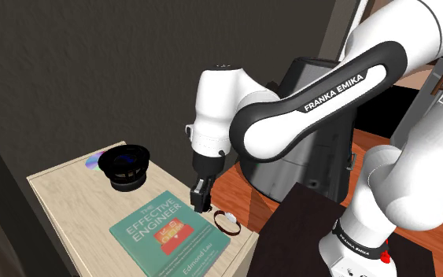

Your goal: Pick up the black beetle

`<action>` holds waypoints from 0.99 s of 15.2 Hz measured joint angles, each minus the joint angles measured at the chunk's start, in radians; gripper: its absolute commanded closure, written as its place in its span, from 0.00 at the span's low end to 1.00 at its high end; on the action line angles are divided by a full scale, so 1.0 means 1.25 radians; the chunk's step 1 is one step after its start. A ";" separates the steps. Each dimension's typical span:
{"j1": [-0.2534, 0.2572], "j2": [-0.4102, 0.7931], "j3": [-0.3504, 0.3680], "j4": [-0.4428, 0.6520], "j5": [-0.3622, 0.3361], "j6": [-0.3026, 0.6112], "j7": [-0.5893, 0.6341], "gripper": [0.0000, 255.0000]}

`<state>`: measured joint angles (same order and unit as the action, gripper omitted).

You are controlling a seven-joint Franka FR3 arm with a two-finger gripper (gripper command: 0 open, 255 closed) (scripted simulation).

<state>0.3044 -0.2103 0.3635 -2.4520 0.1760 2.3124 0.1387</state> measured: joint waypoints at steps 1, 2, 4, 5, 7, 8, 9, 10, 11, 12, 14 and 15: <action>0.000 0.000 0.000 0.000 0.000 0.000 0.000 1.00; 0.000 0.000 0.000 0.000 0.000 0.000 0.000 1.00; 0.000 0.000 0.000 0.000 0.000 0.000 0.000 1.00; 0.000 0.000 0.000 0.000 0.000 0.001 0.000 1.00; 0.000 -0.003 0.000 0.004 0.000 -0.007 0.001 1.00; 0.001 -0.009 -0.001 0.006 0.002 -0.015 0.000 1.00; 0.000 -0.014 -0.002 0.014 0.002 -0.027 0.000 1.00; 0.000 -0.024 -0.005 0.017 0.004 -0.040 -0.003 1.00; 0.000 -0.028 -0.006 0.024 0.004 -0.051 -0.002 1.00; 0.001 -0.035 -0.007 0.031 0.004 -0.064 -0.002 1.00; 0.001 -0.044 -0.008 0.042 0.005 -0.084 -0.001 1.00; 0.000 -0.049 -0.011 0.048 0.006 -0.096 -0.004 1.00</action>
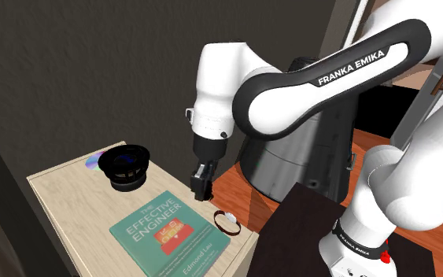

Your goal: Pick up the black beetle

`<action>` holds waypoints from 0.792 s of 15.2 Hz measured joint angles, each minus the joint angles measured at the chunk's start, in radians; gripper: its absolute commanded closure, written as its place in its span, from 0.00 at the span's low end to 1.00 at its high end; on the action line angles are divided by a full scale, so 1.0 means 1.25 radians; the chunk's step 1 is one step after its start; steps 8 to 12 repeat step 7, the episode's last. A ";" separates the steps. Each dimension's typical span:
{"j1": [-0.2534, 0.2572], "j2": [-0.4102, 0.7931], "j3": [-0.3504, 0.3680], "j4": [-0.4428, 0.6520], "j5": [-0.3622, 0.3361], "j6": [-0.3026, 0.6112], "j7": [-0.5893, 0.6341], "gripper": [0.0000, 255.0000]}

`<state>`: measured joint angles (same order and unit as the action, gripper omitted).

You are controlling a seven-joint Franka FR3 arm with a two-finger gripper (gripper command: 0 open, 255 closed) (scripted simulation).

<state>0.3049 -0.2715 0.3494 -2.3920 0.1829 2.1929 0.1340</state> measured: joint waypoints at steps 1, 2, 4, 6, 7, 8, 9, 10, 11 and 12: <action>0.000 -0.003 0.000 0.008 0.000 -0.011 0.002 1.00; 0.000 -0.009 -0.002 0.015 0.000 -0.023 0.001 1.00; 0.000 -0.016 -0.004 0.029 0.000 -0.045 0.002 1.00; 0.000 -0.027 -0.006 0.043 0.001 -0.069 0.002 1.00; 0.000 -0.029 -0.008 0.048 0.000 -0.076 0.001 1.00; 0.000 -0.029 -0.008 0.048 0.000 -0.076 0.001 1.00; 0.000 -0.029 -0.008 0.048 0.000 -0.076 0.001 1.00; 0.000 -0.029 -0.008 0.048 0.000 -0.076 0.001 1.00; 0.000 -0.029 -0.008 0.048 0.000 -0.076 0.001 1.00; 0.000 -0.029 -0.008 0.048 0.000 -0.076 0.001 1.00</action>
